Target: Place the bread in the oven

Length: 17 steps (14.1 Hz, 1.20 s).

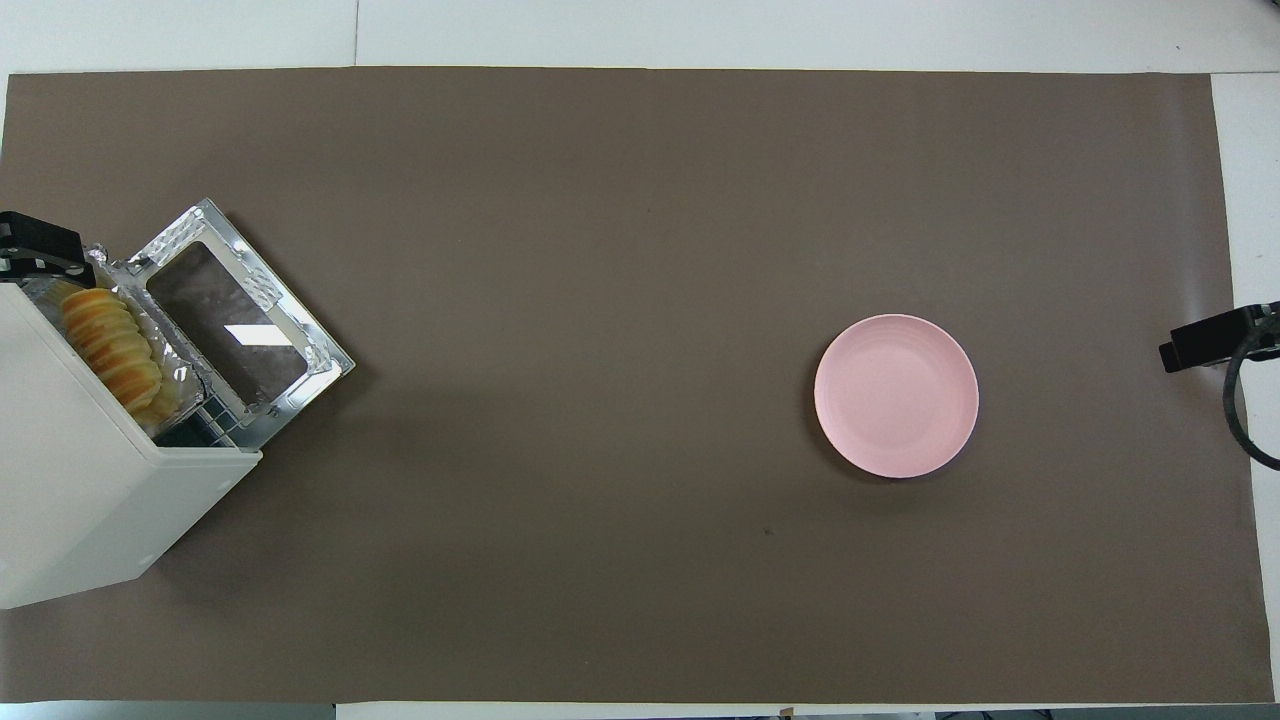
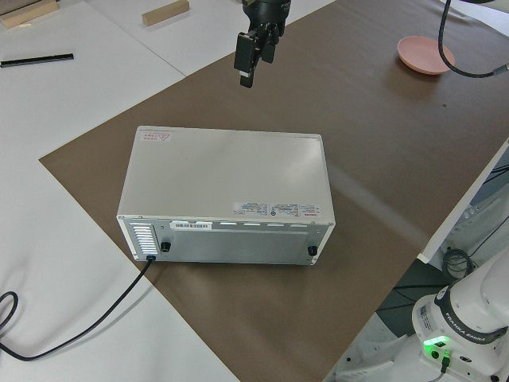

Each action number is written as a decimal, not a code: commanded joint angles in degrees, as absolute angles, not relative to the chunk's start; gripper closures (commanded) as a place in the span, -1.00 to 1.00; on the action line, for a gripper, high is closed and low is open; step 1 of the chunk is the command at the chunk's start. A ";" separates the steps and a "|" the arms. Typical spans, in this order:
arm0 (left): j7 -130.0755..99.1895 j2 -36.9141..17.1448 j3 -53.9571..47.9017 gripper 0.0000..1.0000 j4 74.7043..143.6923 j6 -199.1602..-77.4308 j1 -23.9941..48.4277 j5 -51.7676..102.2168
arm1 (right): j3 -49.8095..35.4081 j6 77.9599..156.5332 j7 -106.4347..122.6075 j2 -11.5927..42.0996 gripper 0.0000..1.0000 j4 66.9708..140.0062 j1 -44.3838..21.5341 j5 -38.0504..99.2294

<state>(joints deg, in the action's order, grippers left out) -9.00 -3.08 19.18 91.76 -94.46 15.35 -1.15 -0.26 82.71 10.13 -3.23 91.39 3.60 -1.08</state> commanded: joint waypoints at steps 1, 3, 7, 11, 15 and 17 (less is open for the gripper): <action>-8.44 -0.88 16.54 -1.00 92.90 -92.47 13.29 -0.53 | -0.88 83.50 11.16 -4.66 -1.00 93.08 4.39 -1.49; -8.26 -0.79 9.79 -1.00 92.99 -92.20 8.02 -0.53 | -0.88 83.50 11.16 -4.66 -1.00 93.08 4.39 -1.49; -8.09 -0.88 1.06 -1.00 93.08 -92.81 2.11 -0.44 | -0.88 83.50 11.16 -4.66 -1.00 93.08 4.39 -1.49; -7.65 -0.88 0.36 -1.00 92.99 -91.67 2.81 0.79 | -0.88 83.50 11.16 -4.66 -1.00 93.08 4.39 -1.49; -6.24 -0.79 -0.35 -1.00 92.90 -90.00 2.81 0.88 | -0.88 83.50 11.16 -4.66 -1.00 93.08 4.39 -1.49; -5.19 -0.70 -0.35 -1.00 92.99 -89.83 2.90 0.97 | -0.97 83.50 11.16 -4.66 -1.00 93.08 4.39 -1.49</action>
<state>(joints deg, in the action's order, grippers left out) -6.97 -1.84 -0.16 92.04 -90.96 3.36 -0.04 -0.26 82.71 10.13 -3.23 91.39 3.60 -1.08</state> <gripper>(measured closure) 0.000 0.000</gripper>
